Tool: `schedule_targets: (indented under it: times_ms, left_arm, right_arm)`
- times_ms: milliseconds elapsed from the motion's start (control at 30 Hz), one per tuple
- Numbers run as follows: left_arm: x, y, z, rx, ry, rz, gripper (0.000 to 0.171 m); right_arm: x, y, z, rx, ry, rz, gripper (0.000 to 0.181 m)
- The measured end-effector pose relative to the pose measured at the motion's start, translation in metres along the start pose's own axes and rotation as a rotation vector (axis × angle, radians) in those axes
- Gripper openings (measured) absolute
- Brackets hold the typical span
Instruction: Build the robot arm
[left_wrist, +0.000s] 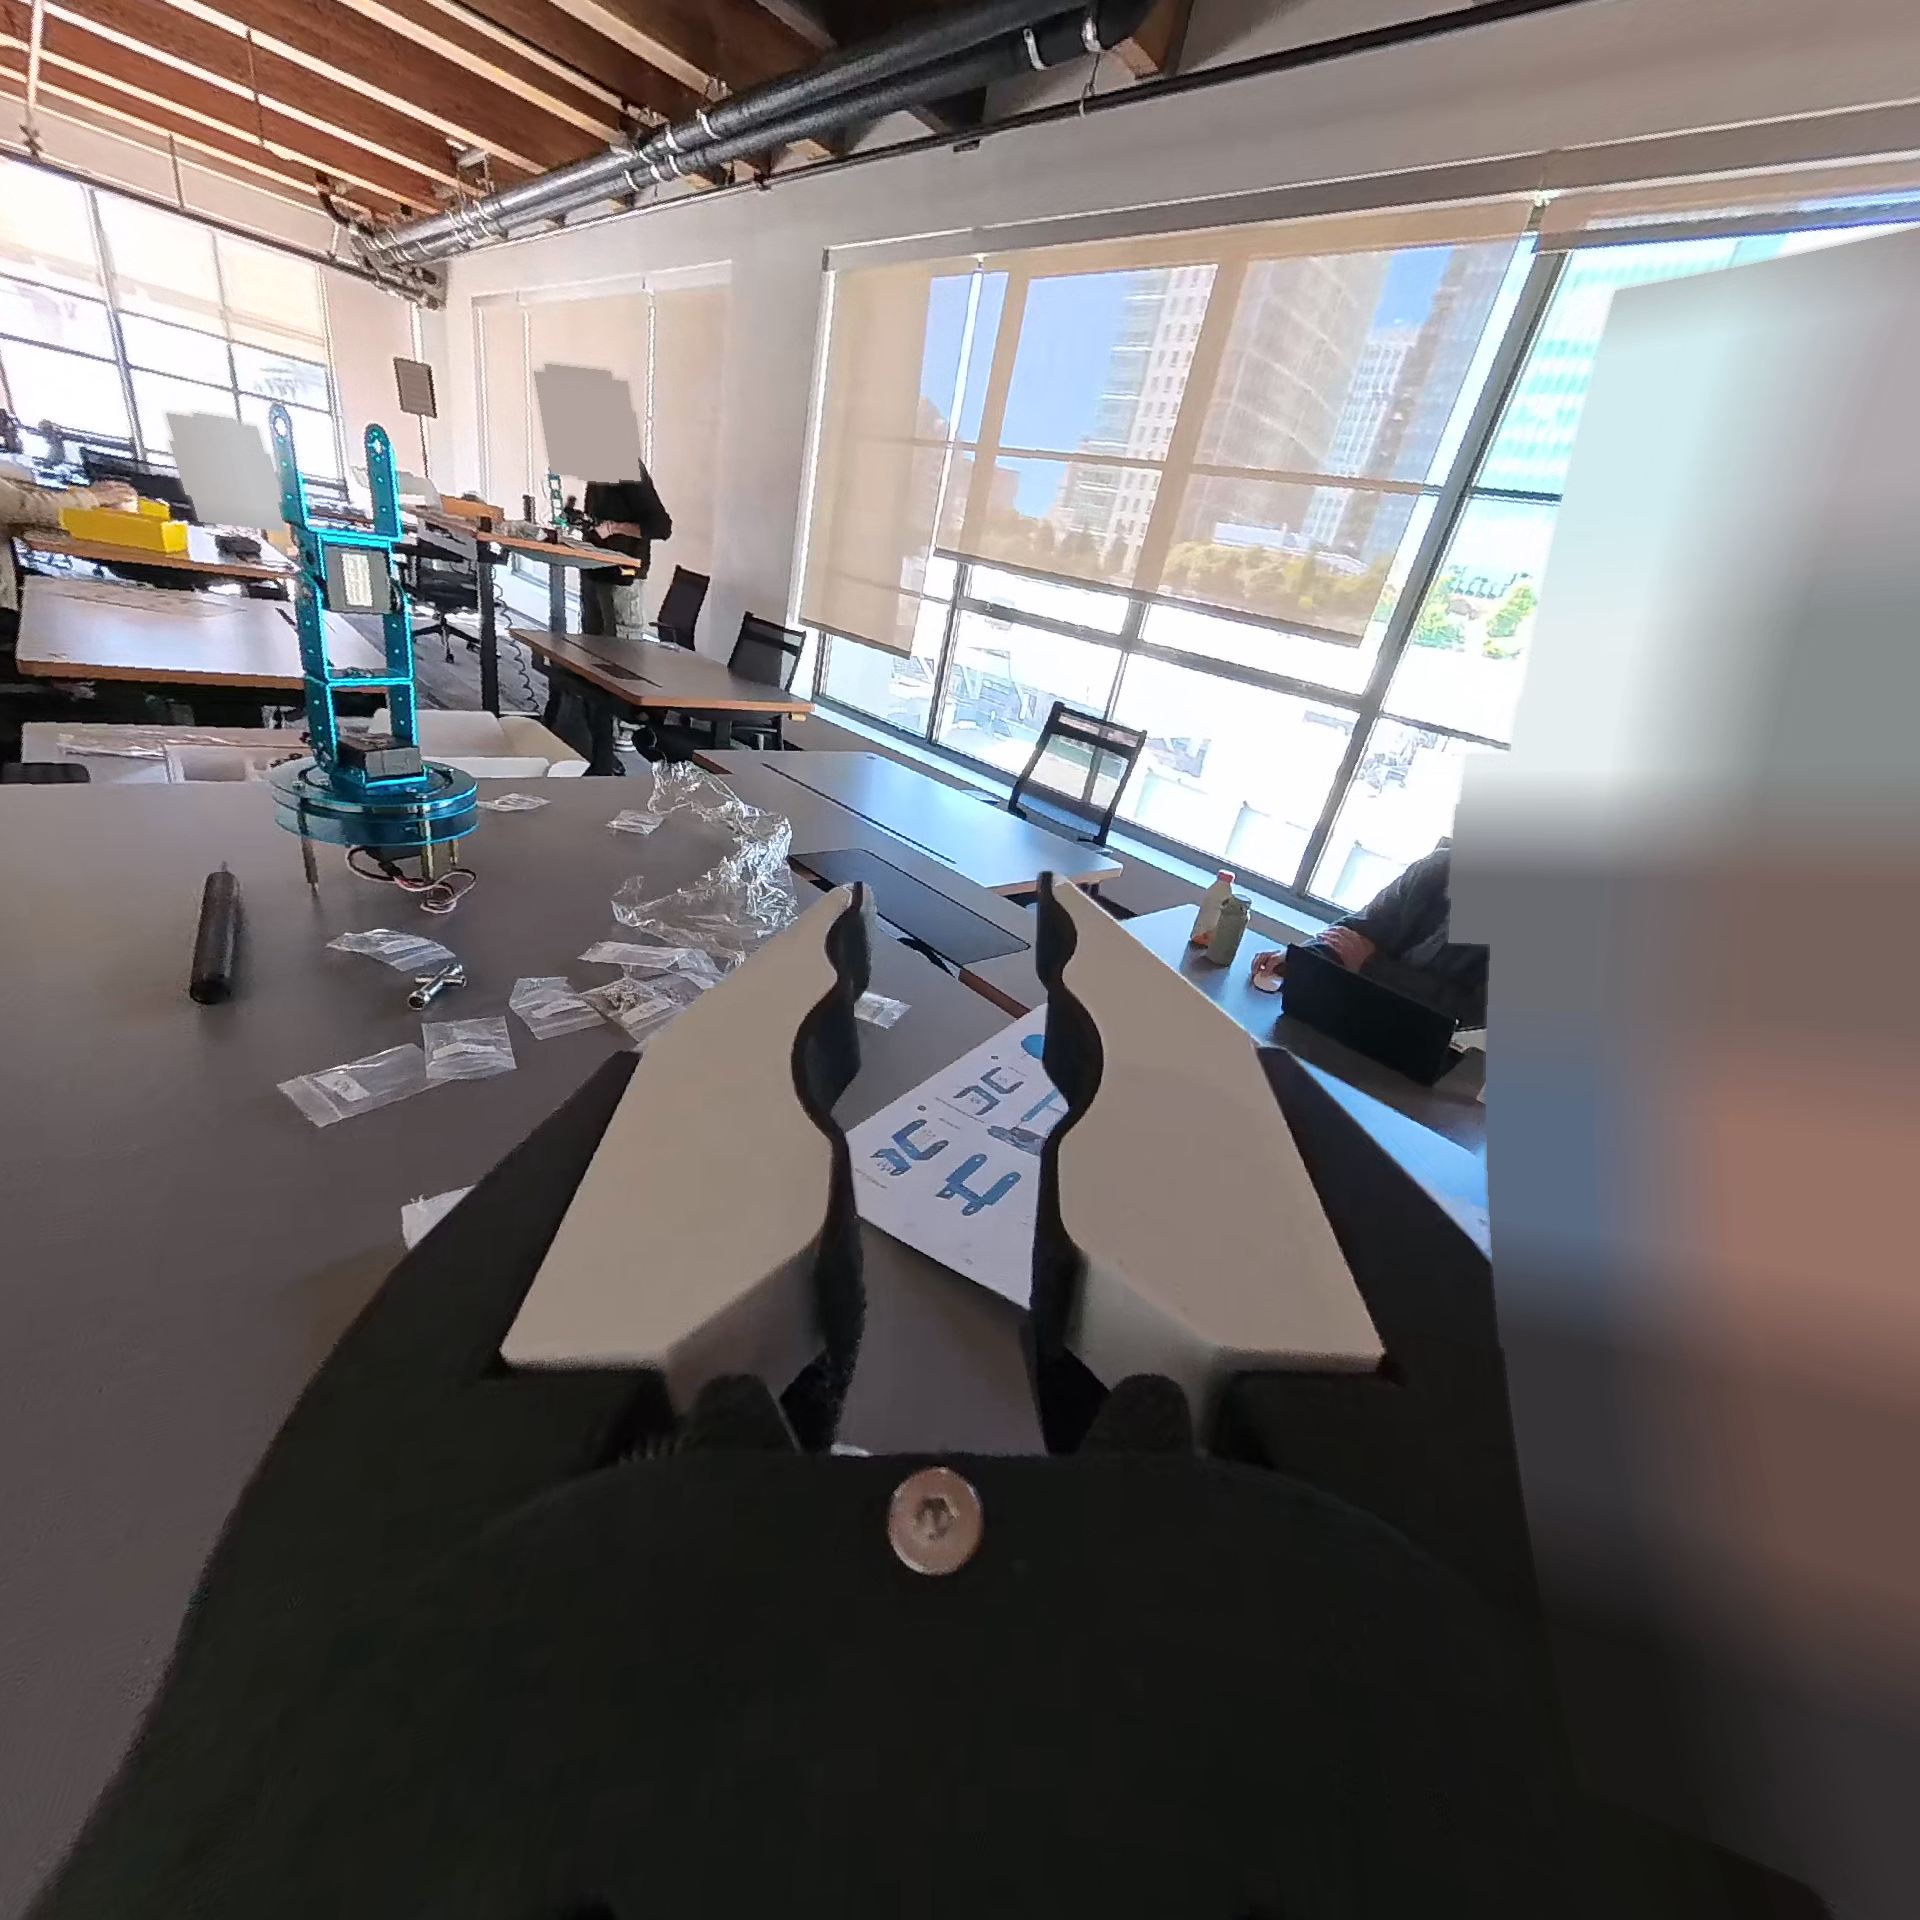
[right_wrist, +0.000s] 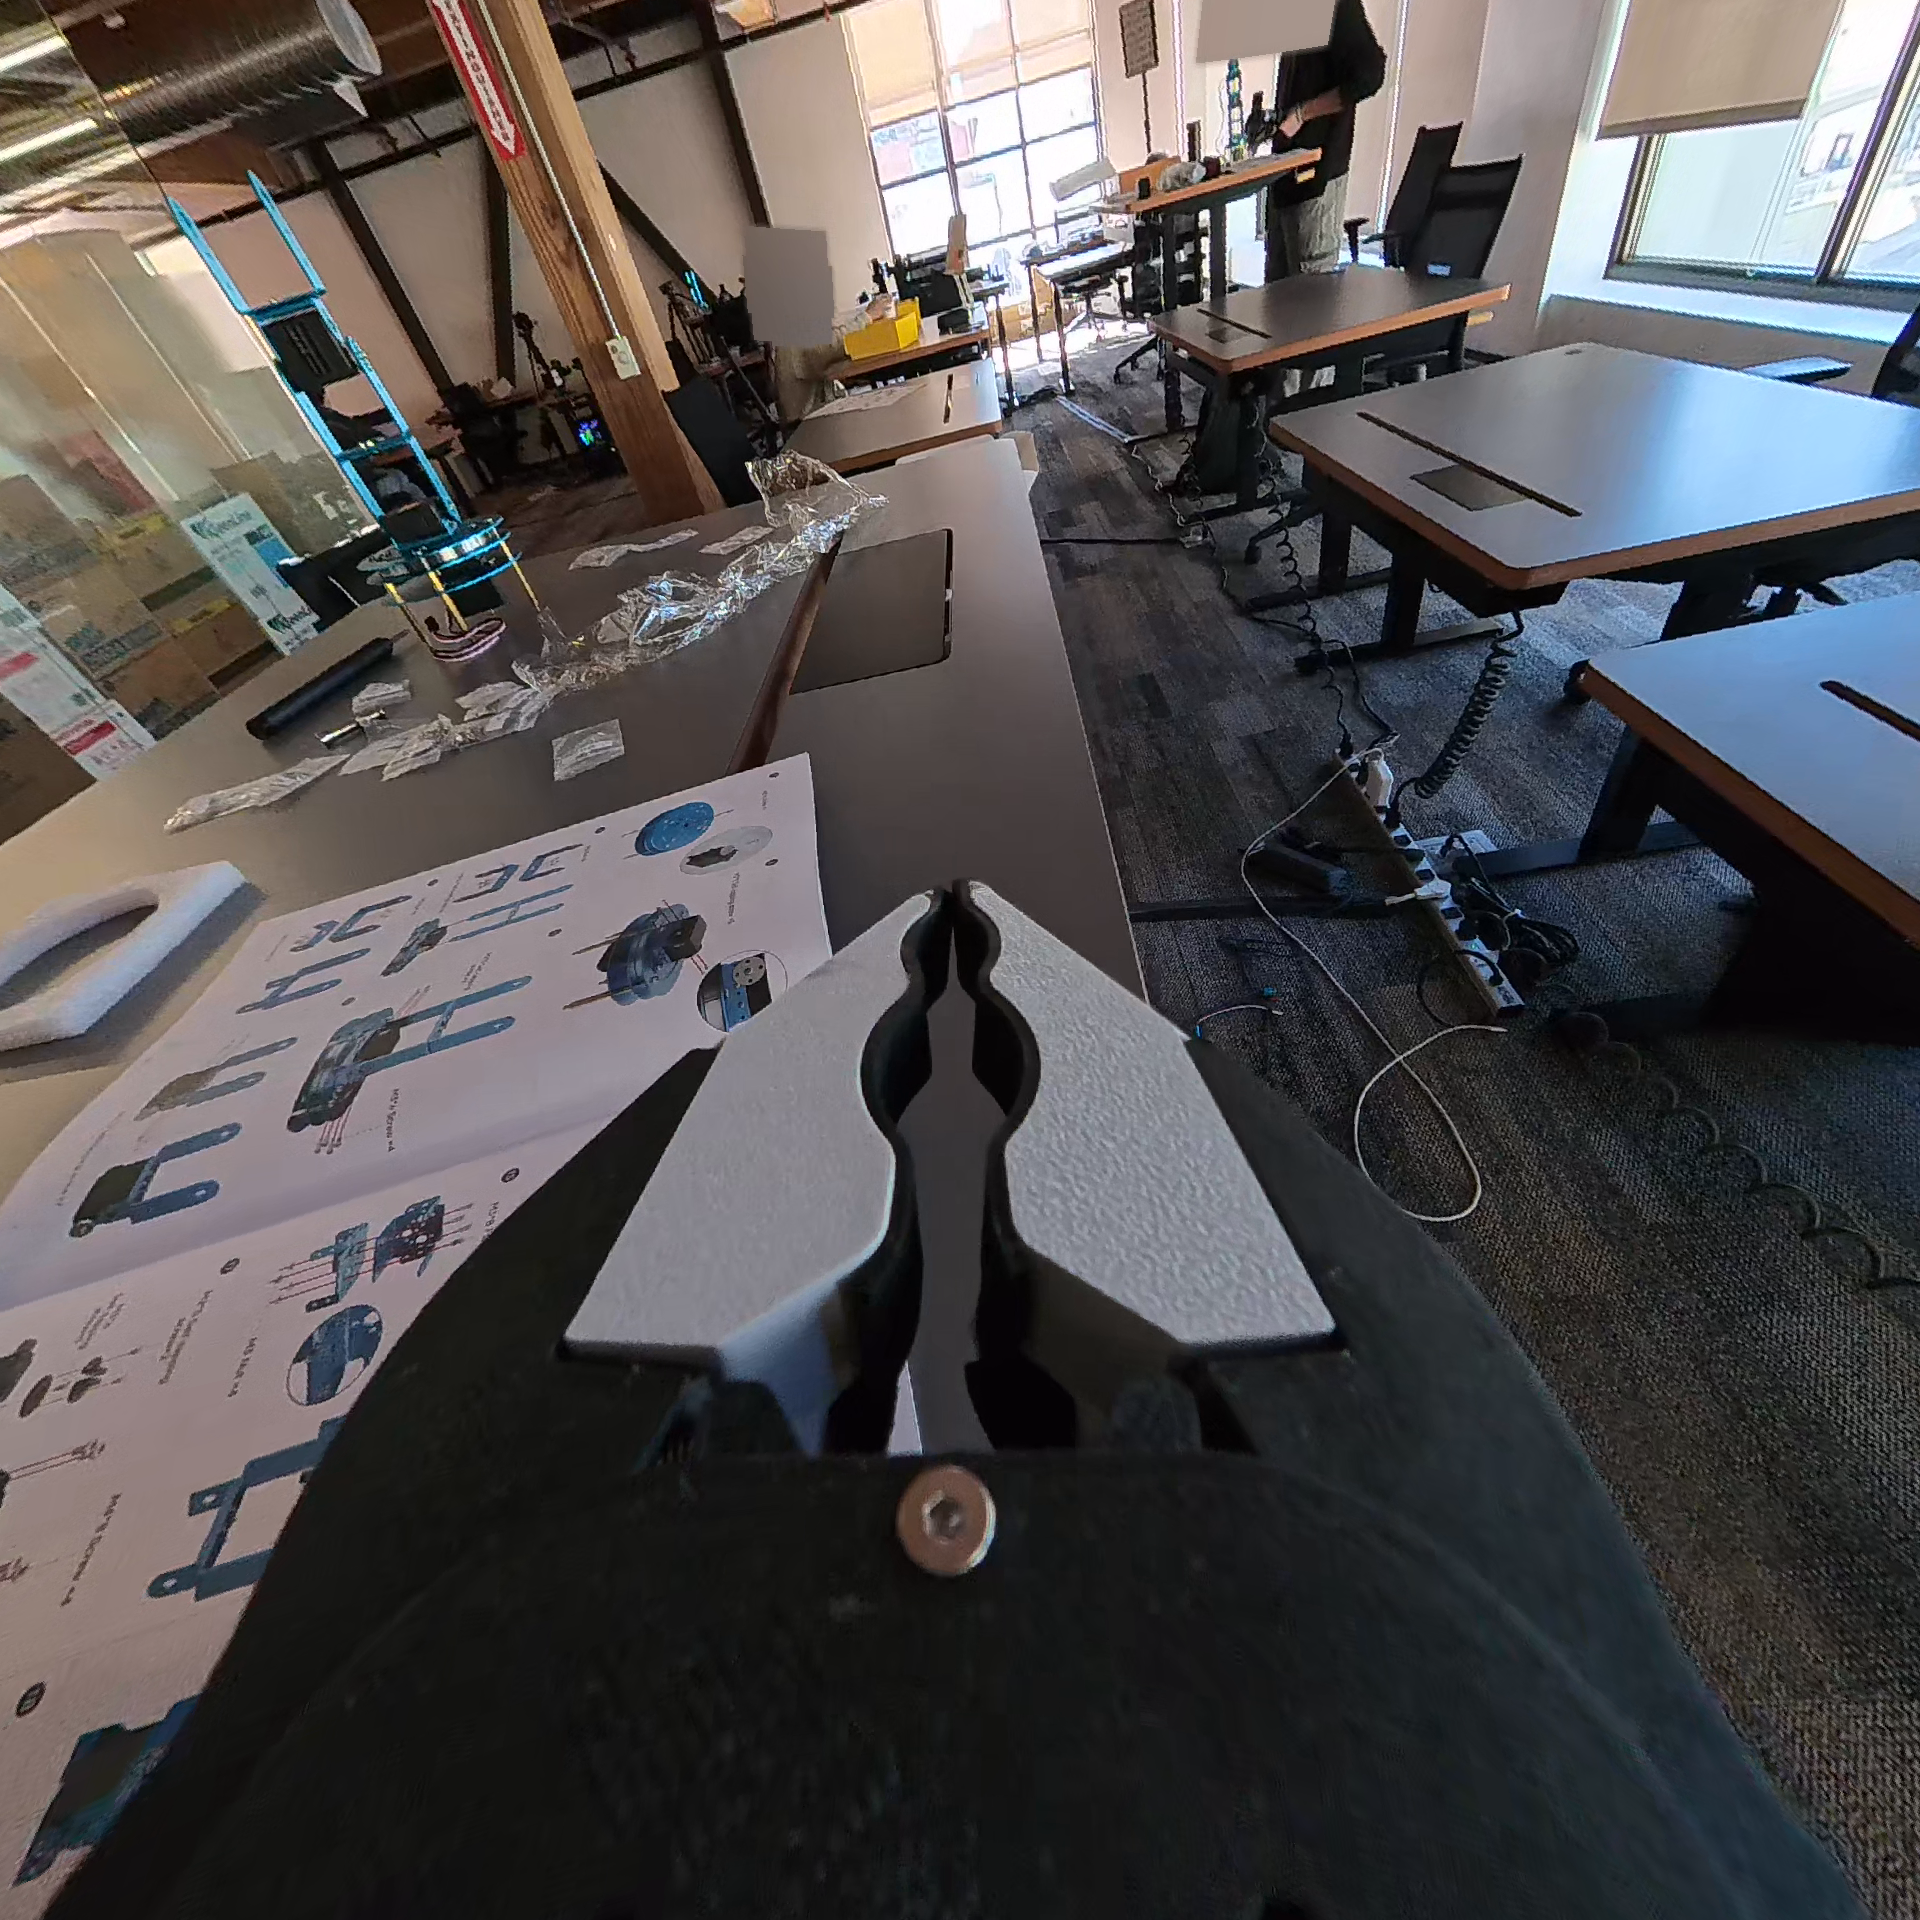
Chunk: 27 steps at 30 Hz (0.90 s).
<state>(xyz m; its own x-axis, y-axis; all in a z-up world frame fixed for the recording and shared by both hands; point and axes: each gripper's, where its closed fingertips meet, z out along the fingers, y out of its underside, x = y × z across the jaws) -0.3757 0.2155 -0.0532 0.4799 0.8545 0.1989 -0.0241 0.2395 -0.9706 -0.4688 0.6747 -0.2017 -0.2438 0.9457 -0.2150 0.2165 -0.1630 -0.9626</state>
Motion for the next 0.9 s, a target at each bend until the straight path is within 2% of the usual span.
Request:
schedule_targets:
  times_ms: [900]
  left_arm:
    - [0.0011,-0.0018,-0.0011,0.011,-0.002,0.008,0.032]
  right_arm:
    - [-0.0029,-0.0030,0.0002,0.022,0.003,-0.037,0.000]
